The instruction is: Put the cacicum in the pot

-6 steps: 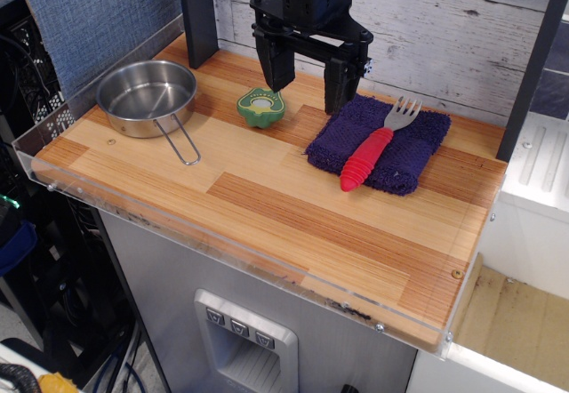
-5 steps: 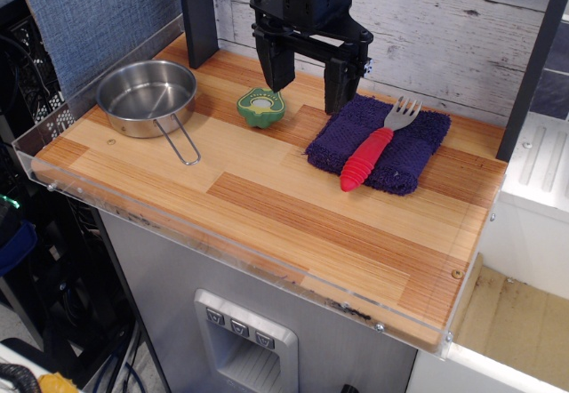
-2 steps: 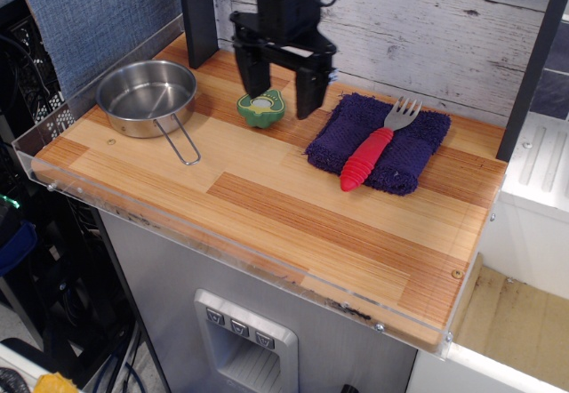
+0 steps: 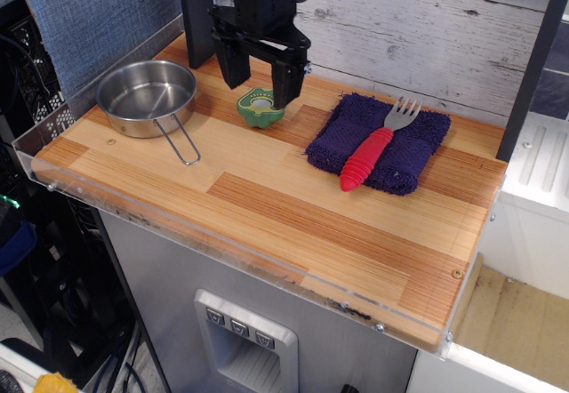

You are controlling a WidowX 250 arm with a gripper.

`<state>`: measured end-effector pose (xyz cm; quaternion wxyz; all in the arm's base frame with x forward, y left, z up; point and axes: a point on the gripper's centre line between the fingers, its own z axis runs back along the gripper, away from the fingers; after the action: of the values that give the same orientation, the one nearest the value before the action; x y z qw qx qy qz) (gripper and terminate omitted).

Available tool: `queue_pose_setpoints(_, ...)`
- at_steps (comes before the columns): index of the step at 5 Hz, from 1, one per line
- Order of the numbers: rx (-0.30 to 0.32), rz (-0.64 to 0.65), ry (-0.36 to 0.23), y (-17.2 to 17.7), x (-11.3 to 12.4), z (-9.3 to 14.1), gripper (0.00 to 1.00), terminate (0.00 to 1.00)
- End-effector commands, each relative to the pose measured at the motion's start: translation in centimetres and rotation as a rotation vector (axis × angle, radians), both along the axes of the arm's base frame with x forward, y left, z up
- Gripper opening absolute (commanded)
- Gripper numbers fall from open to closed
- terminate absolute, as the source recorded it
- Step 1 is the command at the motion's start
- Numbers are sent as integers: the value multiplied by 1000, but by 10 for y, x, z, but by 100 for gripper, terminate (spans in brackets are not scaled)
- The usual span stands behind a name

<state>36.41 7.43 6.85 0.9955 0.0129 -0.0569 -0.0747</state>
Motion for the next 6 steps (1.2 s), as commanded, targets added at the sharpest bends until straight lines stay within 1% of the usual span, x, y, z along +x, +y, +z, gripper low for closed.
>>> queue_pose_setpoints(1,17,39,-42,16,14,4,100,0)
queue_pose_setpoints(4,8,81,-11,27,27,-19,100,0)
queue_pose_setpoints(6,-44,123,10,32,34,-36,100,0)
